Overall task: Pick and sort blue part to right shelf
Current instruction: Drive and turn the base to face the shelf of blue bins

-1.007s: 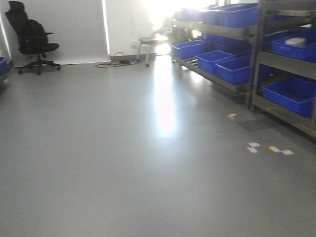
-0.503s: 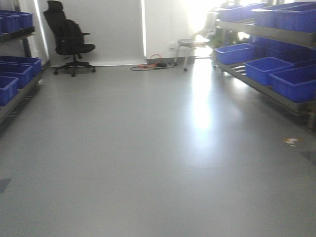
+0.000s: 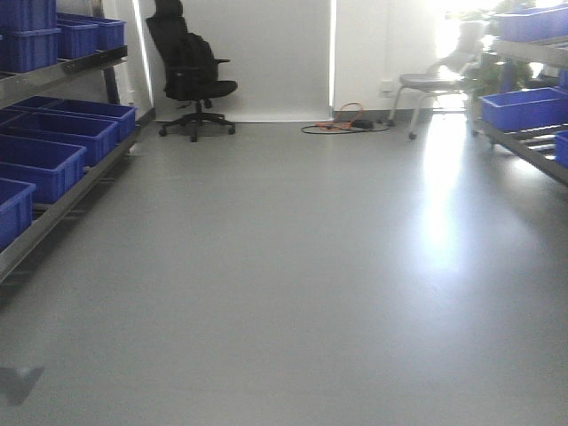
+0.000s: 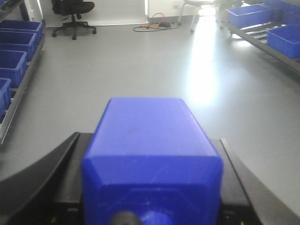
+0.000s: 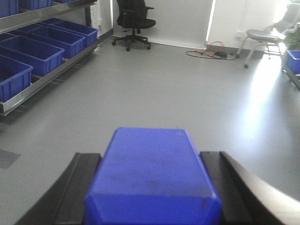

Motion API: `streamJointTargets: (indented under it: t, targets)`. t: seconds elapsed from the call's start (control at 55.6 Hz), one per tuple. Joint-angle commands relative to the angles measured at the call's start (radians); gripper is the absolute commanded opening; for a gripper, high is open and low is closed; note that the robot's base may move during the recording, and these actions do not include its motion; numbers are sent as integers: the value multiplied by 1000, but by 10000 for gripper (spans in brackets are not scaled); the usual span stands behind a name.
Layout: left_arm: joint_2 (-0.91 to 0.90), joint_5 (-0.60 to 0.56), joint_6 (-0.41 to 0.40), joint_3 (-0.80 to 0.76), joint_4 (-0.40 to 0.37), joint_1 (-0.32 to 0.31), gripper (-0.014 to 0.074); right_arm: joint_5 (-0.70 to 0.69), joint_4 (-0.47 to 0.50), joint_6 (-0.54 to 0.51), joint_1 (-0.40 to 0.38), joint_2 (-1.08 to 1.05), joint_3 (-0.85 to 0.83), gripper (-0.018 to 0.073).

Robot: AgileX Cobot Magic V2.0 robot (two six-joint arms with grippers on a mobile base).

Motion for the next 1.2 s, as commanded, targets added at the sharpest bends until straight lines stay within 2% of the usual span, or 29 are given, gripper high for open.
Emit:
streamJointTargets:
  t: [0.0,1.187]
  targets:
    - [19,-86,-2,-24,3,-4,389,-94,-7,-8,1,16,-27,228]
    - [19,-86,-2,-24,7,-4,389,-94,-7,-8,1,16,-27,228]
